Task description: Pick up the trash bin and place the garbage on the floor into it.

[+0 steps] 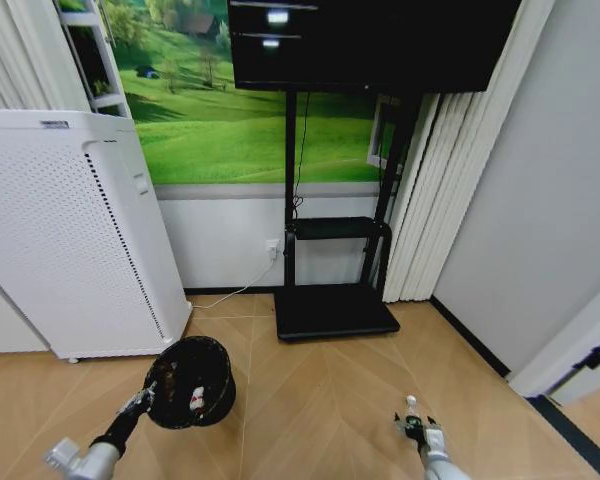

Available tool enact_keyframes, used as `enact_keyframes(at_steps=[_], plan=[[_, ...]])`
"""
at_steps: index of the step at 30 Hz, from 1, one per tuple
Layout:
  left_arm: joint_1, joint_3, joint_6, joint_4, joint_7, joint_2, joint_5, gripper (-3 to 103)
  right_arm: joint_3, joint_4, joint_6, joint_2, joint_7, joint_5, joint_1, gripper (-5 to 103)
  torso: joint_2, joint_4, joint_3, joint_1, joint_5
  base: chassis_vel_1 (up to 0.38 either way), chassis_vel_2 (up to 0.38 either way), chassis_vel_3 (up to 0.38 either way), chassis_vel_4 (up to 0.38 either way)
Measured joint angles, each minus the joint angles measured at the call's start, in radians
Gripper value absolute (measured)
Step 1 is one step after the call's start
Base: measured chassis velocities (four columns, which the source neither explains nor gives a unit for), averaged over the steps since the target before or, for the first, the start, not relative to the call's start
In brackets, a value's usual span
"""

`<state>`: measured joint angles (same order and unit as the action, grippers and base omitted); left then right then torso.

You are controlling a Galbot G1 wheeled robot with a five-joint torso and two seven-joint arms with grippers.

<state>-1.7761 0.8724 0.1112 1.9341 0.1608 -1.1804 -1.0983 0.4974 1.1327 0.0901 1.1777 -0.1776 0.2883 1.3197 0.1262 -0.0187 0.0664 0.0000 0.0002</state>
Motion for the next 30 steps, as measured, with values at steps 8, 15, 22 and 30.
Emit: enact_keyframes(at_steps=[8, 15, 22, 30], plan=[[-0.004, -0.002, -0.001, 0.006, -0.004, -0.011, 0.006, 7, -0.018, -0.113, 0.0, -0.003, 0.008, 0.001, -0.065, 99, 0.0, 0.0001, 0.0, 0.0, -0.0001, 0.0, 0.0, 0.0, 0.0], [-0.008, -0.002, -0.001, 0.009, -0.009, -0.018, 0.009, 7, -0.029, -0.144, 0.009, 0.002, 0.028, 0.01, -0.081, 75, 0.0, 0.0001, 0.0, 0.0, -0.0002, 0.0, 0.0, 0.0, 0.0], [-0.001, -0.009, -0.001, 0.01, -0.021, -0.021, 0.013, 7, -0.033, -0.145, 0.009, -0.001, 0.04, 0.021, -0.077, 42, 0.0, 0.0002, 0.0, 0.0, -0.0004, 0.0, 0.0, 0.0, 0.0], [0.016, -0.028, -0.001, 0.01, -0.032, -0.02, 0.024, 7, -0.029, -0.112, 0.01, -0.015, 0.043, 0.065, -0.058, 25, 0.0, 0.0002, 0.0, 0.0, 0.0001, 0.0, 0.0, 0.0, 0.0]])
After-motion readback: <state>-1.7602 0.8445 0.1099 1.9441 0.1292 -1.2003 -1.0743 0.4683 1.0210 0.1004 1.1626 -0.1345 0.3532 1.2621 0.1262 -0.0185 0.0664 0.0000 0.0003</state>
